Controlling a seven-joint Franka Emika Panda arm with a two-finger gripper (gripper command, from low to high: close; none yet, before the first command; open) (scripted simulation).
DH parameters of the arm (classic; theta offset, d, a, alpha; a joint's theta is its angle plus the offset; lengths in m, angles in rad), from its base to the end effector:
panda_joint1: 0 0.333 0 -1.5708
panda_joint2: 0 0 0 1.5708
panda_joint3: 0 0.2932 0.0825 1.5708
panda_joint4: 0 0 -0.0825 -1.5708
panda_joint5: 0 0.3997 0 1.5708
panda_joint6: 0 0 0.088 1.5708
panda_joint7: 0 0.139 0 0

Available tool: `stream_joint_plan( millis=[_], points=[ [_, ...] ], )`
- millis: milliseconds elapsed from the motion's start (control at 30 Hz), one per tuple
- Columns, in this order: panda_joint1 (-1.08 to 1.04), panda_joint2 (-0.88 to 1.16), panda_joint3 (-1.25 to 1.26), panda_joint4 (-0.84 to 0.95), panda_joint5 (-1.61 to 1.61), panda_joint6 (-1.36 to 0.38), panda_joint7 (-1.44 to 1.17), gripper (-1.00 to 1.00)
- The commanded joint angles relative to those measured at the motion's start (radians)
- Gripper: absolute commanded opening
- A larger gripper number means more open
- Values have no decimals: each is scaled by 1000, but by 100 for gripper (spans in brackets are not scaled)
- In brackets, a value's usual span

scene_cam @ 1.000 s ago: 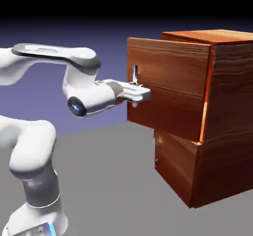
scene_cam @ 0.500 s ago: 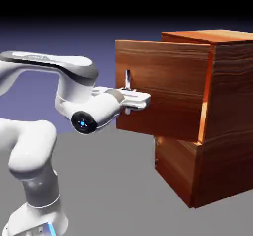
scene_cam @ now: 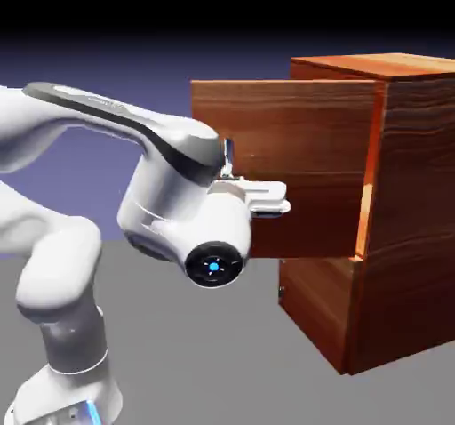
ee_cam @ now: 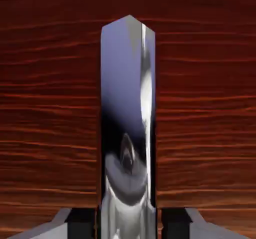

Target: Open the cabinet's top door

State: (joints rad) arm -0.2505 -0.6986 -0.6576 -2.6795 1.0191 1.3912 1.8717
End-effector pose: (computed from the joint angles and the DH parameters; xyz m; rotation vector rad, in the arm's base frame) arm 0.2849 -0.1501 0.4410 -0.3805 1.7621 1.5156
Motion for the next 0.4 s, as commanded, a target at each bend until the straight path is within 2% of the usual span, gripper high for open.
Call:
stream_joint_plan(
  millis=[0, 367],
  points=[
    [21, 36, -29, 35, -23, -40, -14, -100],
    [240, 434, -302, 401, -154, -452, -205, -100]
  ],
)
